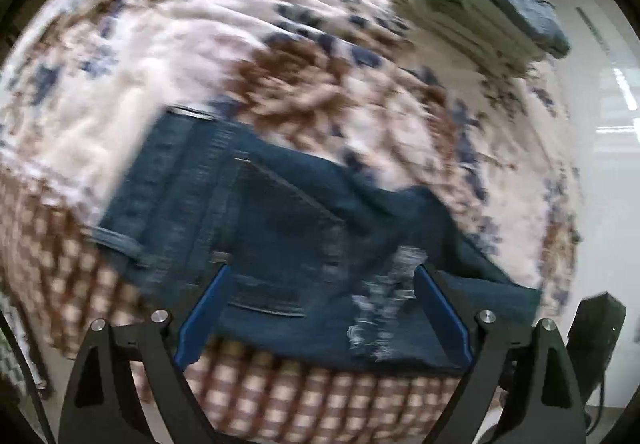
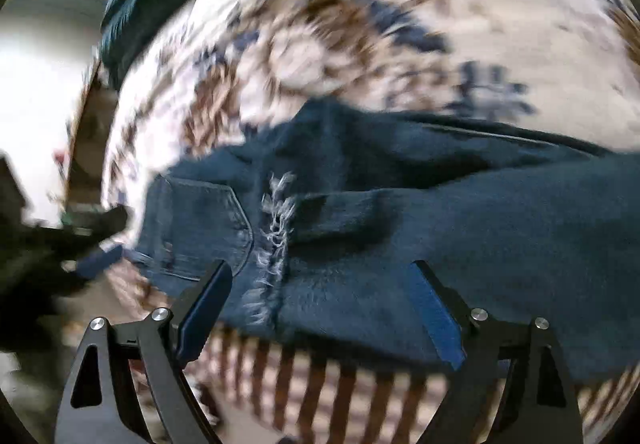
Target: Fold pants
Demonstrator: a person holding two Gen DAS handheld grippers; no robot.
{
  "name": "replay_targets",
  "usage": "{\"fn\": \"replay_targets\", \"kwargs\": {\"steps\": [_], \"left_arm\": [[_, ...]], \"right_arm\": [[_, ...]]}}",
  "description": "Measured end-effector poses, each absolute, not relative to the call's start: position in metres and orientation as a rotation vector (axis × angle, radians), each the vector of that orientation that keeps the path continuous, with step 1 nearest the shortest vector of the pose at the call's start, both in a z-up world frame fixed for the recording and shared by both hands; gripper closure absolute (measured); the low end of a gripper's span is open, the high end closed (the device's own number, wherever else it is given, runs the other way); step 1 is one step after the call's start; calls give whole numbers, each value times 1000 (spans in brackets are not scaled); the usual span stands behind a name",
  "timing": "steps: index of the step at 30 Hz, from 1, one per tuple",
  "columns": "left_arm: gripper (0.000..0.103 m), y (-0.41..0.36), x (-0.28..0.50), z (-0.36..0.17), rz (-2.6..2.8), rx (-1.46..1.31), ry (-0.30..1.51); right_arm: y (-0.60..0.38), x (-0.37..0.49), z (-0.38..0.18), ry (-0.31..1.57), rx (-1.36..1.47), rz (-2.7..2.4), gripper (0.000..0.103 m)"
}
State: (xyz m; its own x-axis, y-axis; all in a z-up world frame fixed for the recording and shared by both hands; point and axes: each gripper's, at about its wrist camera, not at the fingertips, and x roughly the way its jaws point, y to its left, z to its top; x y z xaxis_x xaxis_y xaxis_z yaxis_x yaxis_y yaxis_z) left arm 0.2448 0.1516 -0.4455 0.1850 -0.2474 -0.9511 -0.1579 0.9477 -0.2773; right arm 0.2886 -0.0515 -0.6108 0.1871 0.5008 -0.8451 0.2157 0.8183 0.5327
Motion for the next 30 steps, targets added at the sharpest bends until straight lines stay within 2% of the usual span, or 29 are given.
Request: {"fn": "replay_targets", "kwargs": {"steps": [5, 10, 11, 13, 15, 17, 22, 27, 28, 30], "left_arm": [[11, 92, 264, -497, -245, -375, 1576], [11, 35, 268, -553, -302, -207, 1707], [17, 26, 267, -557, -284, -133, 1702], [44, 17, 263, -556, -262, -43, 1655], [81, 14, 259, -542, -270, 6, 1581], [91, 12, 253, -523, -272, 61, 1494], [92, 14, 251, -486, -248, 193, 1338], [90, 41, 272, -522, -207, 164, 1438], [89, 43, 275, -528, -206, 160, 1451], [87, 47, 280, -537, -210, 143, 1472]], "right_arm": [[-131, 255, -589, 1376, 699, 51, 12], [-211, 229, -605, 1396, 687, -160, 12], [-223, 229, -611, 1398, 691, -180, 12], [-240, 224, -621, 1405, 696, -216, 12], [-255, 223, -628, 1409, 709, -217, 12], [-262, 223, -634, 1416, 713, -221, 12], [-264, 229, -639, 1414, 723, -214, 12], [-254, 241, -652, 1446, 674, -208, 13], [-254, 243, -661, 1466, 664, -214, 16], [-257, 244, -673, 1465, 699, -217, 31]]}}
